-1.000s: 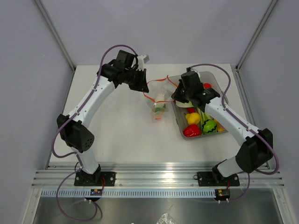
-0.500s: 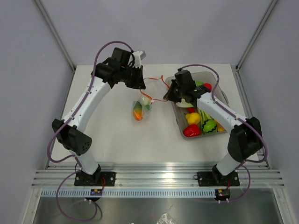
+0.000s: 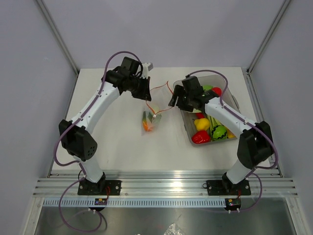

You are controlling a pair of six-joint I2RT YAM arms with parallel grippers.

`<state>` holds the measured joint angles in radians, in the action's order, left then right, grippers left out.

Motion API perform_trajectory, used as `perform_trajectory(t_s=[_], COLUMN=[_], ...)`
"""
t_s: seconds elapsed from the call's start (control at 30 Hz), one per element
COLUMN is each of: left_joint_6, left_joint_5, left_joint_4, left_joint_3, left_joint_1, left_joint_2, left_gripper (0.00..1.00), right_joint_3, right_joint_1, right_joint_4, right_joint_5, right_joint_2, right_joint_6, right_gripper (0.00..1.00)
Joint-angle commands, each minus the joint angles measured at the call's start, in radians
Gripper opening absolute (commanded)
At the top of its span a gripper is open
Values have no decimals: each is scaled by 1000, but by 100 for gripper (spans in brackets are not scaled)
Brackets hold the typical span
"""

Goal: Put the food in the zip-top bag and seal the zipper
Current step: Adjust the zipper food storage bag at the center of the board, then pick up the fake vegetable from the bin.

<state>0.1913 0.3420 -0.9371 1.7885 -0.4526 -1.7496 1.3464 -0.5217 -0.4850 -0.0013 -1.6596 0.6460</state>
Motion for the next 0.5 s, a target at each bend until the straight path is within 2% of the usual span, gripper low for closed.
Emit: perform_trajectory(t_s=[0.0, 0.17, 0.3, 0.47], left_joint_6=[5, 17, 23, 28], left_joint_5=[46, 64, 83, 91], left_joint_4=[66, 93, 104, 110], left_joint_3=[3, -6, 6, 11], left_joint_1=[-15, -29, -31, -37], left_joint_2=[-5, -13, -27, -36], left_gripper=[0, 0, 0, 0], right_joint_3=[3, -22, -123, -314], right_joint_1=[-4, -3, 25, 155], right_joint_4=[3, -26, -30, 57], right_joint_5=[38, 72, 182, 219], right_joint_2=[110, 233, 381, 452], right_joint_6=[-20, -3, 41, 248], right_gripper=[78, 86, 91, 99])
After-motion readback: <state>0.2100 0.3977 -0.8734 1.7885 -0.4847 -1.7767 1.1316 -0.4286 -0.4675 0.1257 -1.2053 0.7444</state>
